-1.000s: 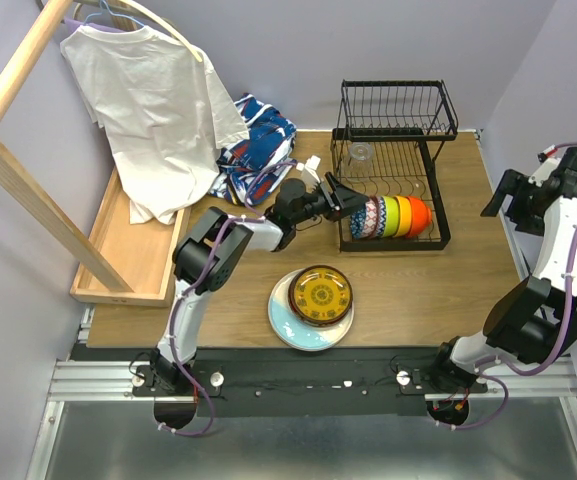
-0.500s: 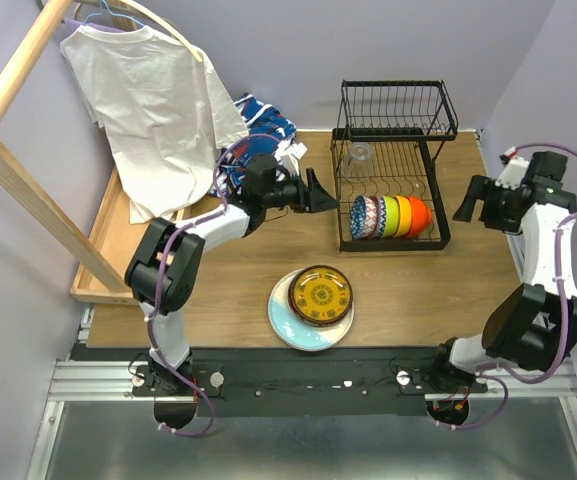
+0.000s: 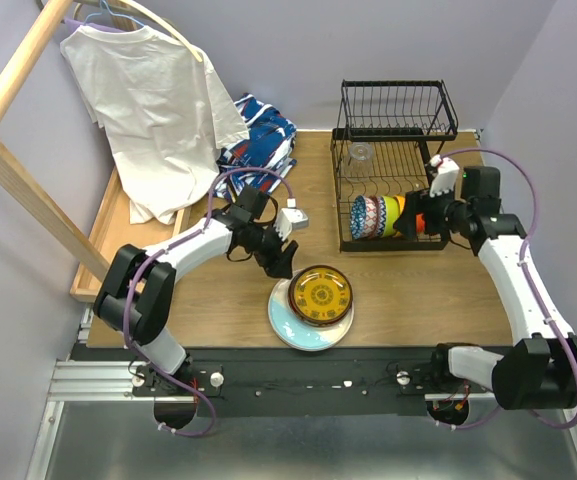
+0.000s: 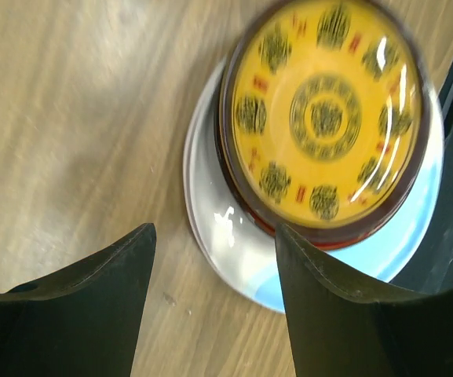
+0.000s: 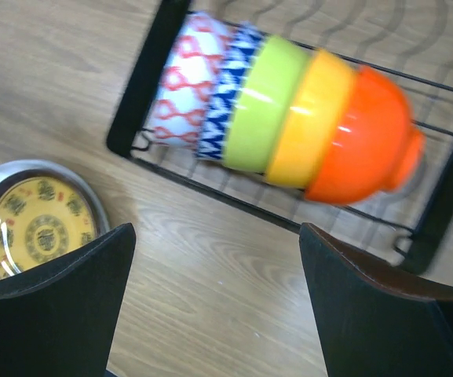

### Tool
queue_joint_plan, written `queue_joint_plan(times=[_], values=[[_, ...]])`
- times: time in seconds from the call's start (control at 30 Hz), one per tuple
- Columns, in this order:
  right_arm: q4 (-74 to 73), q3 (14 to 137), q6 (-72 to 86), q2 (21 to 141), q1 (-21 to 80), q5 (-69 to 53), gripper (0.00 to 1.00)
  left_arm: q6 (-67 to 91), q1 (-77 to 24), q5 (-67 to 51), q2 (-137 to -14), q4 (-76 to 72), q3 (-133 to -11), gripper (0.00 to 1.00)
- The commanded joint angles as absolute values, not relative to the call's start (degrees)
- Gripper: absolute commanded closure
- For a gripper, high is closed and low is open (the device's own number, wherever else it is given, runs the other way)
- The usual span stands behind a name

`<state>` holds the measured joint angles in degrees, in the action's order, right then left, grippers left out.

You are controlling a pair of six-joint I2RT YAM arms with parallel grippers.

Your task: Load the mixed dishes into the dish rack

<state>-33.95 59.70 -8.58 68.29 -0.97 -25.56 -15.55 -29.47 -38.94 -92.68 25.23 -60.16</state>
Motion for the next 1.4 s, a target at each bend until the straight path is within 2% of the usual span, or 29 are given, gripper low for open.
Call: queue_joint_plan(times=[0.0, 0.2, 0.83, 0.93, 1.03, 1.17, 1.23, 1.37], values=[[-27.34, 56.61, -8.70, 67.50, 4.92, -26.63, 0.08, -23.03, -30.32, -35.69, -92.98, 29.54, -58.89, 0.29], [-26.45, 58.18, -7.21, 68.91, 5.63, -26.11, 0.08, -21.62, -31.29, -36.20, -96.59, 27.86, -60.90, 0.26], [-26.64, 56.78, -8.61, 67.32, 5.71, -23.47, 0.07, -17.49, -35.24, -35.60, -106.17, 26.45, -70.22, 0.28], [-25.49, 56.51, -8.44, 68.46, 5.71, -23.55, 0.07, -18.28, -35.33, -35.07, -108.10, 27.16, -71.45, 0.33], [-25.31, 56.69, -9.05, 69.96, 5.71, -23.47, 0.07, -20.03, -35.25, -36.12, -109.16, 27.33, -72.16, 0.44], [-25.31, 58.09, -11.33, 72.86, 6.85, -23.64, 0.07, -23.72, -35.07, -38.05, -109.07, 28.03, -72.60, 0.74], [-25.66, 59.23, -11.69, 75.31, 7.47, -24.26, 0.08, -25.66, -34.98, -41.02, -109.77, 30.22, -73.64, 0.75], [-25.40, 61.70, -12.82, 78.13, 9.05, -25.40, 0.08, -27.86, -35.07, -44.64, -110.57, 34.10, -75.41, 0.88]])
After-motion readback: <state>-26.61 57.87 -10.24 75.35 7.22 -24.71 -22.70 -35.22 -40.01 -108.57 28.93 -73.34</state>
